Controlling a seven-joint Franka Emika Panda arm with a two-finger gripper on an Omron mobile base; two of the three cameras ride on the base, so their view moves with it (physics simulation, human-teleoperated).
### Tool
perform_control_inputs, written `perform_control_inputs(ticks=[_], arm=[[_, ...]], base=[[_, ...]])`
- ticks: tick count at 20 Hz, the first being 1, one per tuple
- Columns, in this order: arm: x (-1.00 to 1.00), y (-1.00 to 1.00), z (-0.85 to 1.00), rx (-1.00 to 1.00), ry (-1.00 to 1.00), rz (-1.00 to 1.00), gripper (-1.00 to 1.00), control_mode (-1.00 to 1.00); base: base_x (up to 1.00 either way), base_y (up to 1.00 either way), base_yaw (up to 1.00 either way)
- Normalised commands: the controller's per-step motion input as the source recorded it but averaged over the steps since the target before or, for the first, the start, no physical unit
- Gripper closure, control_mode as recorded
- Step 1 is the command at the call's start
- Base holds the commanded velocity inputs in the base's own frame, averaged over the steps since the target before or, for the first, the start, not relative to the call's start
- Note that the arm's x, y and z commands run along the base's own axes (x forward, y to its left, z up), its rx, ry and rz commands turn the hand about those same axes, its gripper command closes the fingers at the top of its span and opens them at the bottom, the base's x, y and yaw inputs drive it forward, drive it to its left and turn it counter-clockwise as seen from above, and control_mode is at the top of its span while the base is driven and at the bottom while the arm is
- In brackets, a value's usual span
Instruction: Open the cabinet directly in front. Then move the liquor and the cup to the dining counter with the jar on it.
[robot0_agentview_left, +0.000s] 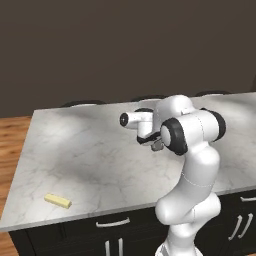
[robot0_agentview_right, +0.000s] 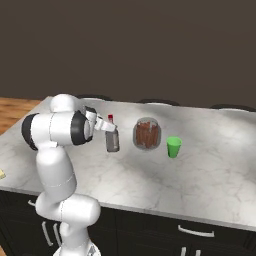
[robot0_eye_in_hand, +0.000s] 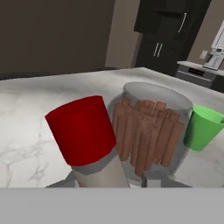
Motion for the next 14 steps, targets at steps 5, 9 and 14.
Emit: perform_control_inputs(ticks=[5,9,14], arm=[[-0.03,-0.18,-0.22,0.09,-0.18,0.00,1.00,-1.00],[-0.22,-0.52,-0.07,0.22,-0.18,0.00,1.00,-1.00],[-0.14,-0.33,0.00,0.11,-0.06,0.00,1.00,-1.00]], base=[[0.00,0.00,0.00],[0.00,0.00,0.00],[0.00,0.00,0.00]])
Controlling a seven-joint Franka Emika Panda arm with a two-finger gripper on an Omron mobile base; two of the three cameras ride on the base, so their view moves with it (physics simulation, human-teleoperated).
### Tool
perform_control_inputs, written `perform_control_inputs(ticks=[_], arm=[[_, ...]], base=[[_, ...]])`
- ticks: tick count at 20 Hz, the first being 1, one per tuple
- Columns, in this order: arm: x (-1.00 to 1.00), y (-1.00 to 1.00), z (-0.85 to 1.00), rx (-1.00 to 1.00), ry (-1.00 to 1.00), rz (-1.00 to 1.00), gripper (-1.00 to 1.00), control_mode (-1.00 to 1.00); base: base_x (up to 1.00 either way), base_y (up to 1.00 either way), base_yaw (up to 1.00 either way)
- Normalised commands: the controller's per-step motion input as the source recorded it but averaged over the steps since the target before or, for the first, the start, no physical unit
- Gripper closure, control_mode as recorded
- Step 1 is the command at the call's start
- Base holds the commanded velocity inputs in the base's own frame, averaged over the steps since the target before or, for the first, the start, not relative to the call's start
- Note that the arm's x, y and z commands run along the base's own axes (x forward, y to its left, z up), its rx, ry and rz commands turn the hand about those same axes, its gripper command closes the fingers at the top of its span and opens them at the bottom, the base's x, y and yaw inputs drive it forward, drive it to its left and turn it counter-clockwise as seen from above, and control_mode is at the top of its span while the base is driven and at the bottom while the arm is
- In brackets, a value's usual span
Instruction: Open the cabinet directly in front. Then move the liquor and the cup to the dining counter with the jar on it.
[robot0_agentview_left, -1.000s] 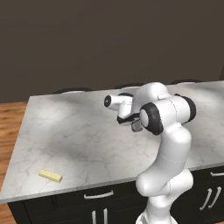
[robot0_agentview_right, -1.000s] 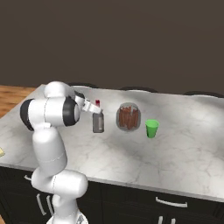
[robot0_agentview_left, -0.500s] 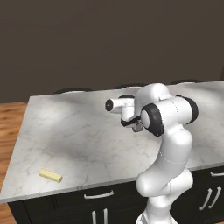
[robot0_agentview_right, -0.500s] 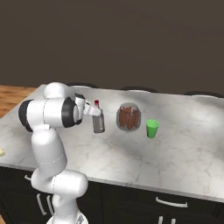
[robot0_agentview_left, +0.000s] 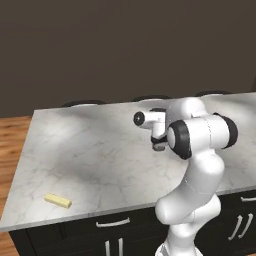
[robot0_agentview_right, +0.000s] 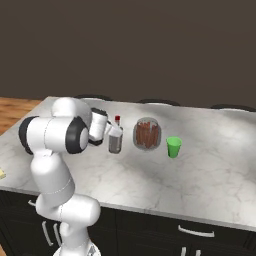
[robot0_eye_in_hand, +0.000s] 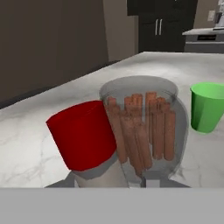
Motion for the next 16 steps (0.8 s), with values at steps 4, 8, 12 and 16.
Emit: perform_control_inputs(ticks=[4,8,12,16], arm=[[0.00,0.00,0.00,0.00,0.00,0.00,1.00,-1.00],[-0.08,0.00,-0.04,0.00,-0.13,0.02,1.00,-1.00],[-0.04,0.00,-0.09,-0.02,-0.14,0.03,1.00,-1.00],[0.00,0.00,0.00,0.00,-0.01,0.00,1.00,-1.00]], base=[[0.00,0.00,0.00],[0.00,0.00,0.00],[0.00,0.00,0.00],[0.00,0.00,0.00]])
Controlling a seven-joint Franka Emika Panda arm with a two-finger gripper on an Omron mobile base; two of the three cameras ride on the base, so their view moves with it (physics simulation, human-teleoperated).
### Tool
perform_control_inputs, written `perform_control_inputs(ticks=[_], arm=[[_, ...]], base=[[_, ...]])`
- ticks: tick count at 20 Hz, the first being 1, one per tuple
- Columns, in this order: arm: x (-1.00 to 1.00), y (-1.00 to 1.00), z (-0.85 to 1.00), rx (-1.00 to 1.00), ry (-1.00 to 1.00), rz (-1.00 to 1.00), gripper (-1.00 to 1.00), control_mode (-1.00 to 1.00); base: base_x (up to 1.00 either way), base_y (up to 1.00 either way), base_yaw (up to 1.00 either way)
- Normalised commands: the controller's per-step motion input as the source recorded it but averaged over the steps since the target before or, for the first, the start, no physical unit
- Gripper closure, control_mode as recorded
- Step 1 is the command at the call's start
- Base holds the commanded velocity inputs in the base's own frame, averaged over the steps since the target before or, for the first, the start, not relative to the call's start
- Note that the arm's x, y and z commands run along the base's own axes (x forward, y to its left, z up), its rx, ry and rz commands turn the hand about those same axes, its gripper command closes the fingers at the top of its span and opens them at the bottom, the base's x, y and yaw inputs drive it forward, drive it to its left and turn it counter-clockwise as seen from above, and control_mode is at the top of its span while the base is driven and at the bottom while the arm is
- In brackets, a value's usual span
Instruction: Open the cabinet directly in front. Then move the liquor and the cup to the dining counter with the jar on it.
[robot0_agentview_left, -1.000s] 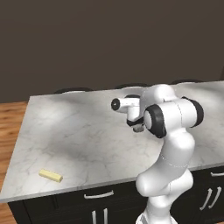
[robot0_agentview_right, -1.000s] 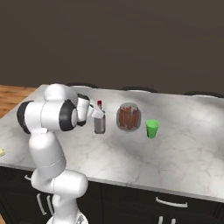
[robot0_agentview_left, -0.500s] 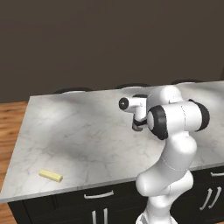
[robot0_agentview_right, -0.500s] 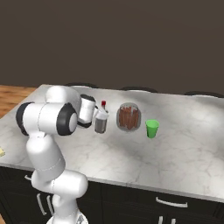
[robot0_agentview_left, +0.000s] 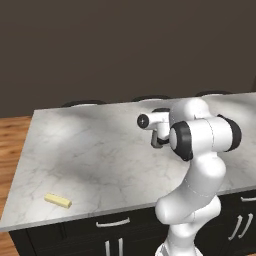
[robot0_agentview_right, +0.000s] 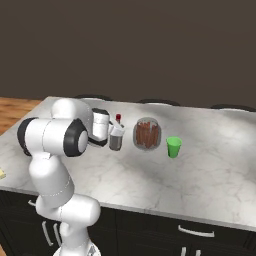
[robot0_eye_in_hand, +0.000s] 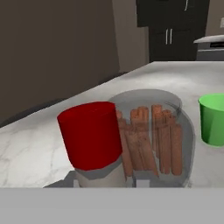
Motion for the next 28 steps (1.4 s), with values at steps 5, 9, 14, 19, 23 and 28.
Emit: perform_control_inputs(ticks=[5,9,14,19,23,28], arm=[[0.00,0.00,-0.11,-0.05,-0.03,0.00,1.00,-1.00],[0.00,0.00,-0.29,-0.13,-0.09,0.00,1.00,-1.00],[0.00,0.00,-0.09,-0.04,-0.03,0.00,1.00,-1.00],[0.00,0.00,-0.14,0.00,0.01,0.00,1.00,-1.00],[0.00,0.00,-0.31,-0.02,0.00,0.00,1.00,-1.00],[0.00,0.00,-0.21,0.00,0.00,0.00,1.00,-1.00]], base=[[0.00,0.00,0.00],[0.00,0.00,0.00],[0.00,0.00,0.00],[0.00,0.00,0.00],[0.00,0.00,0.00],[0.00,0.00,0.00]])
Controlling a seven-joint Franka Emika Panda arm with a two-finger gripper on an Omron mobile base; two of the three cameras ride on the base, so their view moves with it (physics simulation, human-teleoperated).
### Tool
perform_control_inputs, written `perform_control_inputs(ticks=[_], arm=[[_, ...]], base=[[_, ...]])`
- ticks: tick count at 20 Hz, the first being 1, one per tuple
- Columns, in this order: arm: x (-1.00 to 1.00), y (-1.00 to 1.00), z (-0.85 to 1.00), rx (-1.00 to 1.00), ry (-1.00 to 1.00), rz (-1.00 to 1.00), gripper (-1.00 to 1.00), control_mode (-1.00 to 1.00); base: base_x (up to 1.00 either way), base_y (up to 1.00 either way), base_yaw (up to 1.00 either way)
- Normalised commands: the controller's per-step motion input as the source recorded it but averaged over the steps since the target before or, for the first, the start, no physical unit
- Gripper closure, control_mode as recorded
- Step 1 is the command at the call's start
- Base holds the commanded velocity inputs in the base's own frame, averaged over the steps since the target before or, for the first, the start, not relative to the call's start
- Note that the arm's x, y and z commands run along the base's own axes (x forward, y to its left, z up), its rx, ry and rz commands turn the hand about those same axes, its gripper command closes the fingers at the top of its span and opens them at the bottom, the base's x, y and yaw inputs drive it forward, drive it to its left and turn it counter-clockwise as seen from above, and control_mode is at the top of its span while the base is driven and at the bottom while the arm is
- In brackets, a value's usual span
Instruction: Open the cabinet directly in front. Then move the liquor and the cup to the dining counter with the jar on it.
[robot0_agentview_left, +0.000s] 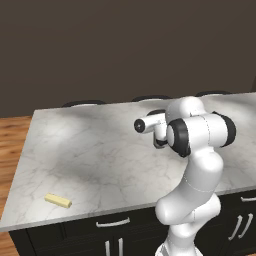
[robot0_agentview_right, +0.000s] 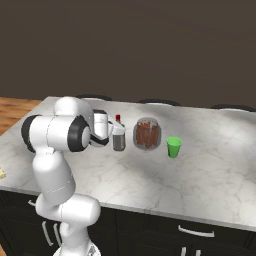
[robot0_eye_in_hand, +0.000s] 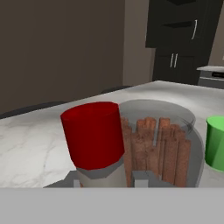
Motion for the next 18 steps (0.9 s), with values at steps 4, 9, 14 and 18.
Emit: perform_control_inputs(ticks=[4,9,14,18], arm=[[0.00,0.00,0.00,0.00,0.00,0.00,1.00,-1.00],[-0.03,-0.04,0.00,0.00,-0.03,0.00,1.00,-1.00],[-0.04,-0.05,0.00,0.00,-0.06,0.00,1.00,-1.00],[0.00,0.00,0.00,0.00,0.00,0.00,1.00,-1.00]], base=[[0.00,0.00,0.00],[0.00,0.00,0.00],[0.00,0.00,0.00],[0.00,0.00,0.00]])
